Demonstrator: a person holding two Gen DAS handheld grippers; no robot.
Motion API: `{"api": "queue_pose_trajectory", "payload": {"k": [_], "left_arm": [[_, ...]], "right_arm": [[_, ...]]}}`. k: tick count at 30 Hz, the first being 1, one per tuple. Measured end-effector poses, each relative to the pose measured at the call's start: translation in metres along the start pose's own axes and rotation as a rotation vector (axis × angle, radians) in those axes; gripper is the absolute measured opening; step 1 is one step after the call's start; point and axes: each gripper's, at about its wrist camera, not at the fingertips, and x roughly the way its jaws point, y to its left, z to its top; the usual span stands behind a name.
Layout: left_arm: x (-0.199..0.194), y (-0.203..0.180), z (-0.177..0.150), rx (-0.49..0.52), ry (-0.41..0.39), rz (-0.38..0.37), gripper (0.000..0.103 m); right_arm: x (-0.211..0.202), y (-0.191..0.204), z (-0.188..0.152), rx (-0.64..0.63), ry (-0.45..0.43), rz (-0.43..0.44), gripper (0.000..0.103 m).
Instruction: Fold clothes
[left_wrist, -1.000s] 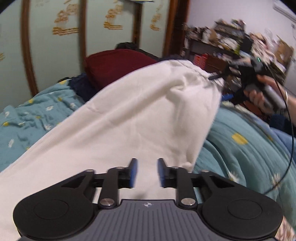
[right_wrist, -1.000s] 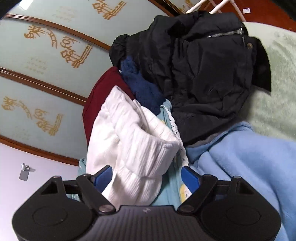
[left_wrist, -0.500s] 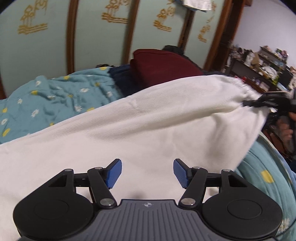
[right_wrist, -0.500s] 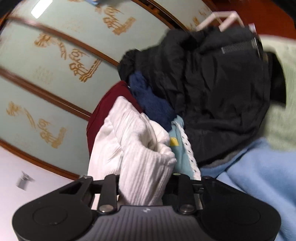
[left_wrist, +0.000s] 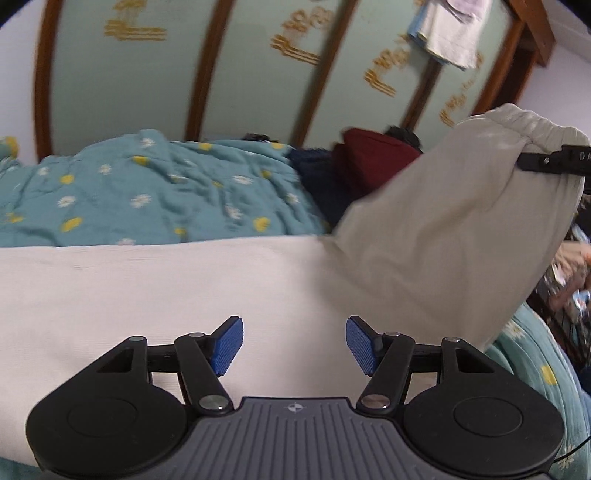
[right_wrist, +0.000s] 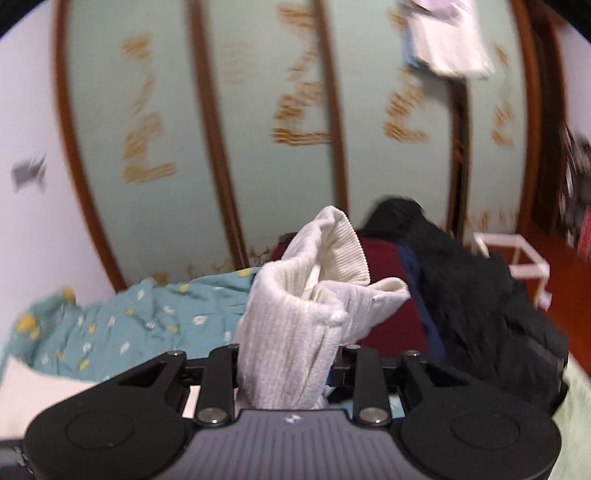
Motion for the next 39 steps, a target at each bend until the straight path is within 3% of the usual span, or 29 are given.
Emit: {"api": "queue_pose_trajectory", "payload": {"k": [7,15,18,23,27,32,36,39], "left_arm": [[-0.040,0.074,-0.003,-0.109,-0.052,0.022,0.061],[-0.065,0.147,-0.035,-0.204,-0.068,0.032,0.062],[-0.064,0.158,-0.041,-0.220,-0.055,0.004,0.061],[-0.064,0.163,-0.033,-0.237,-0.089,-0.050,0.061],[-0.067,0.159,-0.033,-0.217,-0.100,-0.070,0.061],[-0.056,0.135,-0.035,-0.179,-0.056,-0.026,0.061],[-0.053,0.085,-0.023,-0.047,-0.104,0.015,0.063],[-0.039,0.059,-0.019,-0.007,-0.100,-0.039,0.070]], "right_arm": [[0.043,0.151,-0.016,-0.235,0.110,-0.007,0.027],[0.117,0.281,-0.129,-0.326,0.380,0.030,0.030],[0.119,0.305,-0.164,-0.448,0.389,-0.024,0.035],[0.090,0.312,-0.155,-0.431,0.404,0.052,0.067],[0.053,0.291,-0.129,-0.378,0.386,0.156,0.068],[0.001,0.212,-0.084,-0.209,0.296,0.246,0.068],[0.026,0.175,-0.057,-0.231,0.268,0.192,0.068],[0.066,0.173,-0.044,-0.236,0.353,0.283,0.066]]}}
